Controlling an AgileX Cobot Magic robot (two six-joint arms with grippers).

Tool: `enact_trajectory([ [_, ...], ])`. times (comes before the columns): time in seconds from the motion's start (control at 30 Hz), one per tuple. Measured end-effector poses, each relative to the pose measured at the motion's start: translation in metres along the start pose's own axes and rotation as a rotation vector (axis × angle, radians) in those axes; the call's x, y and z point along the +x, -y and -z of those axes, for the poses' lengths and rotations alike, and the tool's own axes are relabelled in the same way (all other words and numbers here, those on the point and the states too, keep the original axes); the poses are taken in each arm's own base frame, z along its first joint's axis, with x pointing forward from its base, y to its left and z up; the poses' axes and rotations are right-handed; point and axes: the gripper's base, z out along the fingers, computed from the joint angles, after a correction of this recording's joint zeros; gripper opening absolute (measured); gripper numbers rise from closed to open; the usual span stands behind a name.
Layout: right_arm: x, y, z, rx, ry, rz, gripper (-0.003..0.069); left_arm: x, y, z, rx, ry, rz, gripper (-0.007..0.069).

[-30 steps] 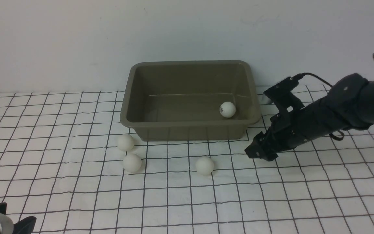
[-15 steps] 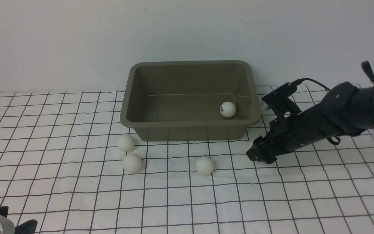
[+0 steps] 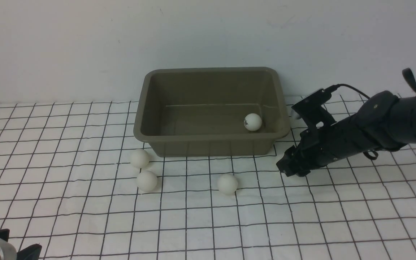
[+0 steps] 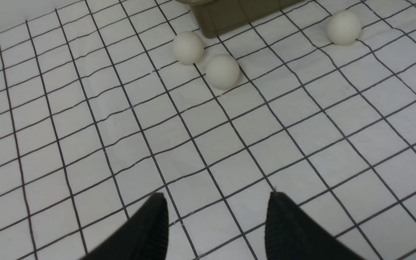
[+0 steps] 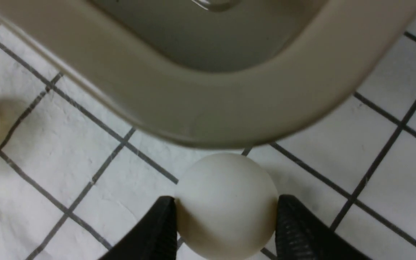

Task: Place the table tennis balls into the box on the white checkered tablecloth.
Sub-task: 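Reach for and grasp a ping pong ball on the table, then release the ping pong ball into the bin and lift the gripper away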

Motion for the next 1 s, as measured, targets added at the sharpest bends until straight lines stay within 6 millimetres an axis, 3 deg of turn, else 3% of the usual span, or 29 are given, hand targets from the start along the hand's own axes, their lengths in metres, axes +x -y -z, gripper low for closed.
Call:
enact_trajectory([
  [0.13, -0.001, 0.000, 0.003, 0.008, -0.002, 0.027, 0.0321, 0.000, 0.000, 0.000, 0.000, 0.000, 0.000, 0.0335],
  [0.23, -0.008, -0.002, 0.018, 0.017, 0.008, 0.062, 0.0321, 0.000, 0.000, 0.000, 0.000, 0.000, 0.000, 0.0335],
  [0.3, -0.012, -0.003, 0.032, 0.025, 0.015, 0.079, 0.0321, 0.000, 0.000, 0.000, -0.001, 0.000, -0.001, 0.0335],
  [0.37, -0.016, 0.001, 0.059, 0.043, 0.013, 0.069, 0.0321, 0.000, 0.000, 0.000, -0.001, 0.000, -0.001, 0.0335],
  [0.67, -0.011, 0.025, 0.118, 0.142, 0.015, 0.016, 0.0321, 0.000, 0.000, 0.000, -0.001, 0.000, -0.001, 0.0335],
  [0.87, -0.025, 0.011, 0.137, 0.104, 0.125, 0.059, 0.0321, 0.000, 0.000, 0.000, -0.002, -0.001, -0.002, 0.0335],
  [1.0, -0.043, -0.011, 0.131, 0.012, 0.251, 0.108, 0.0321, 0.000, 0.000, 0.000, -0.002, -0.001, -0.002, 0.0335],
])
